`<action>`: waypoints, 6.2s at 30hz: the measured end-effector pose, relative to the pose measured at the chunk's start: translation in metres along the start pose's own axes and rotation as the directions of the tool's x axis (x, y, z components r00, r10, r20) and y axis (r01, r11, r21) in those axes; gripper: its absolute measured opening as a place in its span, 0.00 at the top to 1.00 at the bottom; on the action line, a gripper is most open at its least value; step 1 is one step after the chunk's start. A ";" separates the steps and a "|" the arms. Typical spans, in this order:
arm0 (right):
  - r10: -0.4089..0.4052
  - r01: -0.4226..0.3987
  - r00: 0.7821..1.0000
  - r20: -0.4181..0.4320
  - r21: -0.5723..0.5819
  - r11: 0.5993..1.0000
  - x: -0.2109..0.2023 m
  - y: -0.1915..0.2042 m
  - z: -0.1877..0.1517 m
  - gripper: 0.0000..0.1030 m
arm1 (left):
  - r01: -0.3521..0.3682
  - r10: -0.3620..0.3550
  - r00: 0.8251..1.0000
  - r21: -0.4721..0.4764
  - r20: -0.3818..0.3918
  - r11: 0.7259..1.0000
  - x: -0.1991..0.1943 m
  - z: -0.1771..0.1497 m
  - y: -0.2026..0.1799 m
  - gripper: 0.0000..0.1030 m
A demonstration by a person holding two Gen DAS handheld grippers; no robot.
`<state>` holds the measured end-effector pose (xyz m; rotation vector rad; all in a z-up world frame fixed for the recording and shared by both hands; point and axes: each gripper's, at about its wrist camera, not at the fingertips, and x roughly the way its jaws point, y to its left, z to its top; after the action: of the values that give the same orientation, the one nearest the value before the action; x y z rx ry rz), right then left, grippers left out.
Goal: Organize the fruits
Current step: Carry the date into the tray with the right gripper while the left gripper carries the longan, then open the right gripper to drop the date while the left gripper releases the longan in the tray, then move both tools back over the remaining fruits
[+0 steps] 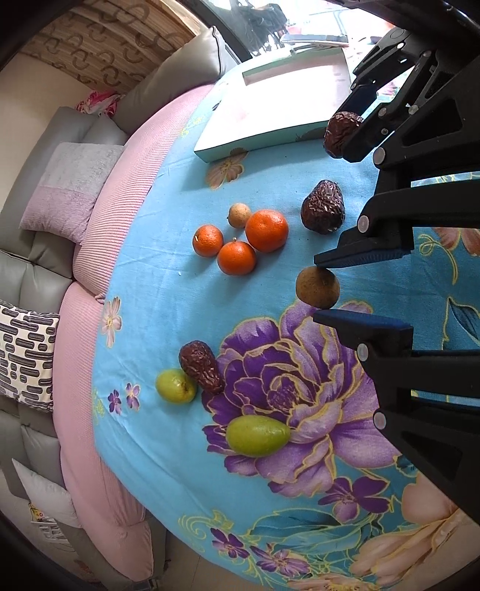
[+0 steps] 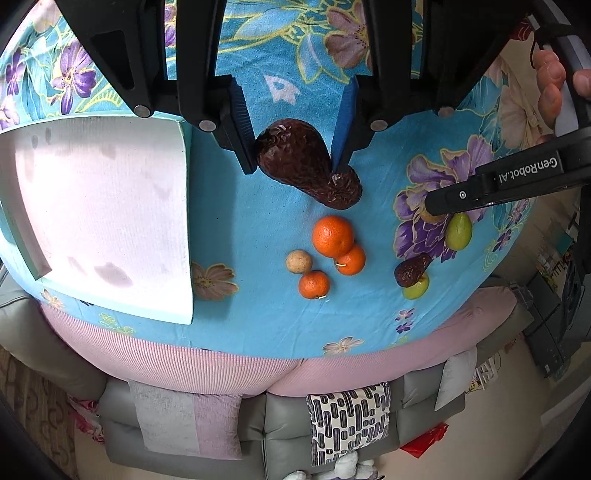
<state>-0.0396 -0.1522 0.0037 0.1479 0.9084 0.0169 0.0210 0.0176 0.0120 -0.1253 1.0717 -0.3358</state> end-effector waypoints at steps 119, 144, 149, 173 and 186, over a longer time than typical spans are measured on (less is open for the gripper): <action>-0.385 0.431 0.902 -0.194 0.427 0.795 0.010 -0.253 0.024 0.11 | -0.111 0.109 0.994 0.333 0.026 0.936 0.100 0.053 -0.180 0.00; -0.413 0.431 0.902 -0.127 0.347 0.833 0.007 -0.229 0.034 0.11 | -0.268 0.271 0.962 0.272 0.026 0.924 0.097 0.064 -0.114 0.00; -0.396 0.405 0.913 -0.101 0.355 0.842 0.004 -0.224 0.036 0.11 | -0.305 0.300 0.952 0.262 0.058 0.916 0.081 0.069 -0.094 0.00; -0.198 0.191 0.977 0.084 0.085 0.978 0.014 -0.081 0.074 0.11 | -0.370 0.379 0.914 -0.082 0.148 0.925 -0.013 0.076 0.065 0.00; -0.058 0.057 0.998 -0.009 -0.057 0.997 0.028 0.010 0.065 0.11 | -0.271 0.281 0.958 -0.128 0.065 0.954 0.002 0.054 0.084 0.00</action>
<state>0.0289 -0.1476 0.0228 0.0686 0.9221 -0.0100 0.0865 0.0926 0.0142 -0.0921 1.0119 -0.0138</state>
